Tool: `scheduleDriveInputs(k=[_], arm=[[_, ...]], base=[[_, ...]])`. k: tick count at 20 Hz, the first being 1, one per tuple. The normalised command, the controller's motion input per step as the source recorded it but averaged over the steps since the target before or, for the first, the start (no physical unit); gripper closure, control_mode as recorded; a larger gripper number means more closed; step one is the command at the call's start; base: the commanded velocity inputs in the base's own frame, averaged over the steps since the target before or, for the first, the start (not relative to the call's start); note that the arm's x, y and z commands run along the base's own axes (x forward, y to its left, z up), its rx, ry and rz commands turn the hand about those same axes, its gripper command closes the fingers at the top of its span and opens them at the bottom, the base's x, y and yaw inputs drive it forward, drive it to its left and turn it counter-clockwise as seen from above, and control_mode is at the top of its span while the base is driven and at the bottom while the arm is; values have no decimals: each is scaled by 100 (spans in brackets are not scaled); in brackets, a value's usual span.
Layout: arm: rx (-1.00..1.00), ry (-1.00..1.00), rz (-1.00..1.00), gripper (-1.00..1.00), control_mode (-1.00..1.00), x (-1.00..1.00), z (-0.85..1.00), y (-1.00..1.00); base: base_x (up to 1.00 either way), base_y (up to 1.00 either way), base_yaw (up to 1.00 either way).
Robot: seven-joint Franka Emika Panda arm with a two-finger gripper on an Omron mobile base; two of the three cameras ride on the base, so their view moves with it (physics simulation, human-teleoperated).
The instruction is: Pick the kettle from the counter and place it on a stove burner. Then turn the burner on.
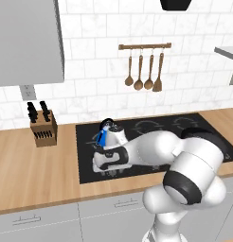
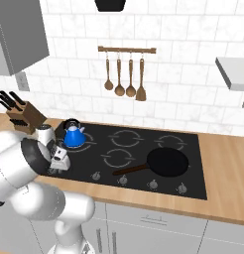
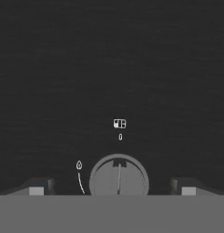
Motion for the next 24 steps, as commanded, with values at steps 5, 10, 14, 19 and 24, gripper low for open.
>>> scheduleDriveInputs(k=[5,10,14,19,24], arm=[[0,0,6,-100,-100,25,-32,0],[0,0,2,100,-100,1,-33,0],[0,-4,0,100,-100,-27,-27,0],[0,-11,0,100,-100,-40,-12,-3],[0,-8,0,100,-100,-37,-2,-25]], base=[[0,0,0],[0,0,0],[0,0,0],[0,0,0],[0,0,0]])
